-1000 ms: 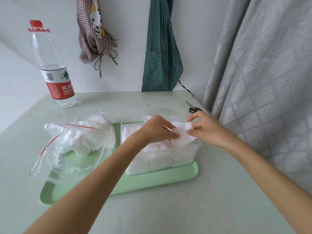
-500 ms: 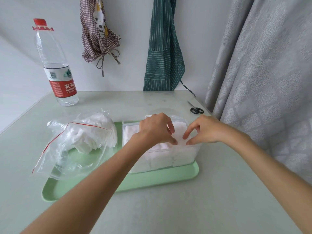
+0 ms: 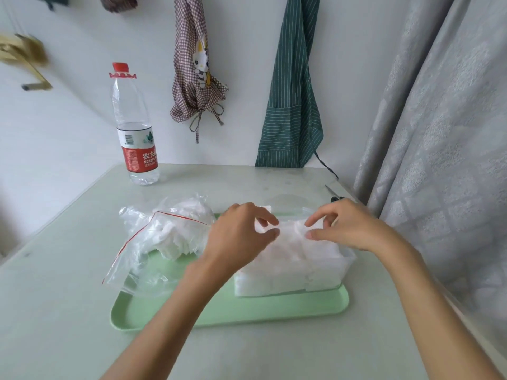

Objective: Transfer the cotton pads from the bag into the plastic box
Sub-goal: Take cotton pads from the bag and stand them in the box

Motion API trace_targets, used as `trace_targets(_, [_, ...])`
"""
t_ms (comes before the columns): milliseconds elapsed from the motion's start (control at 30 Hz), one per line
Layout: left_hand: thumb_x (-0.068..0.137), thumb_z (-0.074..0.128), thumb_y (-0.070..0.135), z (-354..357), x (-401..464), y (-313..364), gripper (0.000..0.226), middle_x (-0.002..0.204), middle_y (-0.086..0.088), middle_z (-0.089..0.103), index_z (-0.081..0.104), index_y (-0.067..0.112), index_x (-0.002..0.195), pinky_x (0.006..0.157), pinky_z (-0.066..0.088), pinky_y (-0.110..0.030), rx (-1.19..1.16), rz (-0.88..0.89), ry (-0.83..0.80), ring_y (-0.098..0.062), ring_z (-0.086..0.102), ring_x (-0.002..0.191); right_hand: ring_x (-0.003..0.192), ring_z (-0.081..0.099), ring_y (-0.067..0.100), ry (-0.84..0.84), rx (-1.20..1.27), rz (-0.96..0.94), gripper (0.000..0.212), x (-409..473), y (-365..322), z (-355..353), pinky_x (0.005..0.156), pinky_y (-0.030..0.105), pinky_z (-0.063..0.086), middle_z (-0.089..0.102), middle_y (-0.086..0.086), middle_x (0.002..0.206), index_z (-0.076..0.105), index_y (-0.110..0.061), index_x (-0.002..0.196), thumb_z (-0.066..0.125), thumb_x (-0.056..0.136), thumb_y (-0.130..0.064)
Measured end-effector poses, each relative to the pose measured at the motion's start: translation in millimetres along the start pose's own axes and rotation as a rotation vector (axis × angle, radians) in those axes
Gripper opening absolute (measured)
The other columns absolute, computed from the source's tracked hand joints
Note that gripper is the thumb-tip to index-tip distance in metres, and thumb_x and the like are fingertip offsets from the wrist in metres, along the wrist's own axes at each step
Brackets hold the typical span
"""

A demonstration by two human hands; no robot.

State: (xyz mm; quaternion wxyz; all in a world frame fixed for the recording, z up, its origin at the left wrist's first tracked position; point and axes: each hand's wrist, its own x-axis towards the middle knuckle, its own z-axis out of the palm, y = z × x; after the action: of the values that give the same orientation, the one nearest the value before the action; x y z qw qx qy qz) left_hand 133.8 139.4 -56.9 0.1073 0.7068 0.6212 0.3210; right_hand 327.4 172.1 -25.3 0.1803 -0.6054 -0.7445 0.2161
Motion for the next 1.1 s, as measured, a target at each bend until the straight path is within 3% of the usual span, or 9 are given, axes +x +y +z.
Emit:
trace_targets(133, [0.074, 0.076, 0.032, -51.8, -20.2, -54.8, 0.032, 0.099, 0.017, 0.053, 0.056, 0.035, 0.100, 0.069, 0.031, -0.024, 0.029, -0.167, 0.228, -0.010, 0.047, 0.101, 0.061, 0.051, 0.003, 0.134, 0.154, -0.121, 0.006, -4.4, -36.4, 45.2, 0.070, 0.028, 0.045, 0.061, -0.012, 0.070, 0.070, -0.034, 0.079, 0.074, 0.075, -0.032])
trace_targets(300, [0.069, 0.078, 0.044, -94.9, -25.8, -118.8, 0.094, 0.143, -0.006, 0.034, 0.025, 0.023, 0.145, 0.104, 0.029, -0.035, 0.167, -0.451, -0.050, -0.026, 0.029, 0.131, 0.085, 0.050, 0.001, 0.230, 0.147, -0.303, 0.016, -7.6, -92.4, 103.4, 0.073, 0.026, 0.043, 0.056, -0.016, 0.094, 0.056, -0.031, 0.091, 0.068, 0.080, -0.032])
trace_targets(400, [0.077, 0.063, 0.056, -104.6, -24.4, -136.0, 0.080, 0.150, -0.001, 0.029, 0.027, 0.034, 0.145, 0.109, 0.024, -0.037, 0.213, -0.391, -0.059, -0.024, 0.024, 0.137, 0.092, 0.048, 0.008, 0.161, 0.034, -0.327, 0.029, -2.2, -112.8, 125.7, 0.071, 0.031, 0.038, 0.048, -0.015, 0.100, 0.041, -0.027, 0.097, 0.065, 0.083, -0.035])
trace_targets(500, [0.086, 0.040, 0.061, -94.0, -18.7, -151.0, 0.057, 0.158, 0.002, 0.015, 0.039, 0.039, 0.139, 0.116, 0.014, -0.038, 0.242, -0.272, -0.156, -0.017, 0.008, 0.146, 0.082, 0.049, 0.019, 0.125, -0.107, -0.353, 0.024, 9.1, -123.3, 132.0, 0.065, 0.032, 0.035, 0.050, -0.010, 0.091, 0.039, -0.026, 0.093, 0.057, 0.085, -0.013])
trace_targets(567, [0.089, 0.031, 0.063, -83.3, -16.6, -158.4, 0.056, 0.155, -0.004, 0.027, 0.051, 0.032, 0.131, 0.117, 0.015, -0.037, 0.144, -0.270, -0.207, -0.018, 0.016, 0.145, 0.080, 0.057, 0.021, 0.133, -0.117, -0.375, 0.029, 18.8, -123.9, 129.0, 0.065, 0.032, 0.043, 0.061, -0.006, 0.083, 0.051, -0.026, 0.081, 0.050, 0.077, 0.003])
trace_targets(633, [0.086, 0.027, 0.070, -76.5, -16.3, -161.1, 0.055, 0.126, -0.001, 0.058, 0.065, 0.033, 0.103, 0.109, 0.032, -0.041, -0.059, -0.328, -0.184, -0.022, 0.047, 0.124, 0.073, 0.060, 0.021, 0.181, -0.075, -0.368, 0.032, 31.9, -120.9, 124.0, 0.066, 0.032, 0.047, 0.067, -0.004, 0.078, 0.059, -0.025, 0.068, 0.049, 0.074, 0.005])
trace_targets(700, [0.090, 0.030, 0.066, -76.0, -15.3, -157.9, 0.051, 0.103, 0.003, 0.066, 0.068, 0.031, 0.084, 0.101, 0.040, -0.040, -0.156, -0.381, -0.201, -0.020, 0.059, 0.103, 0.069, 0.060, 0.020, 0.261, -0.034, -0.354, 0.034, 44.4, -118.3, 120.7, 0.067, 0.033, 0.048, 0.069, -0.003, 0.076, 0.064, -0.024, 0.065, 0.051, 0.076, 0.005])
trace_targets(900, [0.098, 0.020, 0.051, -87.0, -14.7, -140.7, 0.059, 0.113, 0.003, 0.064, 0.072, 0.023, 0.101, 0.101, 0.036, -0.030, -0.366, -0.448, -0.472, -0.015, 0.055, 0.104, 0.096, 0.057, 0.015, 0.399, -0.080, -0.426, 0.023, 34.2, -116.5, 130.1, 0.076, 0.028, 0.045, 0.066, -0.007, 0.099, 0.075, -0.024, 0.080, 0.061, 0.081, -0.006])
trace_targets(1100, [0.092, 0.044, 0.052, -69.4, -10.9, -157.2, 0.038, 0.095, 0.000, 0.070, 0.070, 0.034, 0.071, 0.084, 0.049, -0.035, -0.005, -0.462, -0.080, -0.028, 0.064, 0.089, 0.075, 0.046, 0.018, 0.535, -0.245, -0.431, 0.015, 1.4, -118.1, 149.4, 0.069, 0.029, 0.028, 0.042, -0.010, 0.074, 0.071, -0.033, 0.061, 0.082, 0.062, -0.044])
